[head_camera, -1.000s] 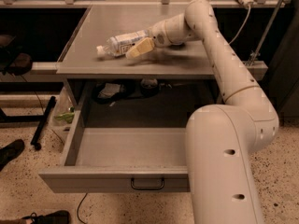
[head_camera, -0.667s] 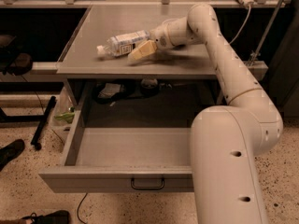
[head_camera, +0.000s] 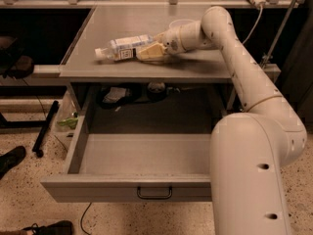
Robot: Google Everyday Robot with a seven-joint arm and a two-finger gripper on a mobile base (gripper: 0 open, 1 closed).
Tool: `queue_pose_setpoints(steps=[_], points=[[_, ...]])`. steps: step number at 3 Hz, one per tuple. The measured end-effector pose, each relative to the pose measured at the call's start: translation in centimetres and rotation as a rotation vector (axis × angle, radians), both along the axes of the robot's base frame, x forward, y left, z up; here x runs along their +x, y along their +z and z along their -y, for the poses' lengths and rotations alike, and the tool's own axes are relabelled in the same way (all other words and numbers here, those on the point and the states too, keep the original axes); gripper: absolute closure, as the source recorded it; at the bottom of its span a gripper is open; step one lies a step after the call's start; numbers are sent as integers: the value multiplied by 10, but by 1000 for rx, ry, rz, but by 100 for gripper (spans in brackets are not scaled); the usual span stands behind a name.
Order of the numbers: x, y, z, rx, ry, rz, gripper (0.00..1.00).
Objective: Place blue plastic bottle into top drawer
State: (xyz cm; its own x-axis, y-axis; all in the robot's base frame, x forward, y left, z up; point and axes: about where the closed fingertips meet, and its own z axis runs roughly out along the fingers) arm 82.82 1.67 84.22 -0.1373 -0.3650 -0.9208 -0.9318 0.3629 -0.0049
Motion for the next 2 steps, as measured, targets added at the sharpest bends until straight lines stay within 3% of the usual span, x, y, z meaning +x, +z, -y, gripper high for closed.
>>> queue_pose_setpoints(steps=[2], points=[[-6, 9, 10, 32, -19, 33, 89]])
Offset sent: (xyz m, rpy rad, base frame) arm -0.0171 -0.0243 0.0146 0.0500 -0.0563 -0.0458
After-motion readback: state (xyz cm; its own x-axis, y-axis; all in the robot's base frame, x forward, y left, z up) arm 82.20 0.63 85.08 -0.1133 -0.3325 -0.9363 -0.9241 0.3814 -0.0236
